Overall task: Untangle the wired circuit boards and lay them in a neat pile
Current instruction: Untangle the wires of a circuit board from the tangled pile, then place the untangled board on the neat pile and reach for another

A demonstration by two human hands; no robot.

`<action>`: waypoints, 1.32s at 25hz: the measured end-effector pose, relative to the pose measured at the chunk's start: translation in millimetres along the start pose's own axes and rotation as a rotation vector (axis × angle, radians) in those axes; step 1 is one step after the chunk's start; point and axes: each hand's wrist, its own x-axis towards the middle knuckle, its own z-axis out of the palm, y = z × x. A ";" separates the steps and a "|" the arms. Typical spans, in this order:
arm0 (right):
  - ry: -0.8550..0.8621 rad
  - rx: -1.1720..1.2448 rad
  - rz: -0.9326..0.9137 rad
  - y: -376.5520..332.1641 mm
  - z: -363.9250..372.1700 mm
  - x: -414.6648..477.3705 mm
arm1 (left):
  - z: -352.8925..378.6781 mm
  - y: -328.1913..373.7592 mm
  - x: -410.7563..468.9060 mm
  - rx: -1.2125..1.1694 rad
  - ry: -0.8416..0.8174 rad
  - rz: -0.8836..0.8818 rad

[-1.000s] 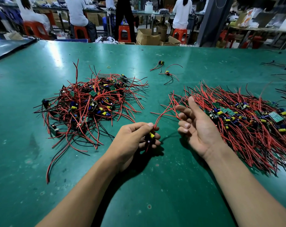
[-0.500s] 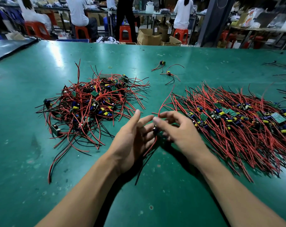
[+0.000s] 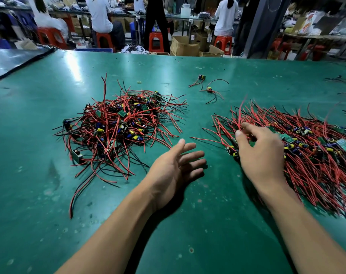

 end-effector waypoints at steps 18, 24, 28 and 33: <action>-0.297 -0.143 -0.168 -7.5 33.8 -31.0 | -38.1 31.0 15.6 -0.062 0.394 0.318; -0.364 0.039 -0.225 -10.2 35.7 -33.3 | -43.5 37.7 12.9 0.137 0.389 0.256; -0.364 0.089 -0.208 -10.3 34.9 -31.8 | -45.0 38.1 9.4 0.307 0.441 0.259; -0.319 0.095 -0.165 -9.1 35.1 -30.6 | -45.2 29.4 6.2 0.734 0.456 0.384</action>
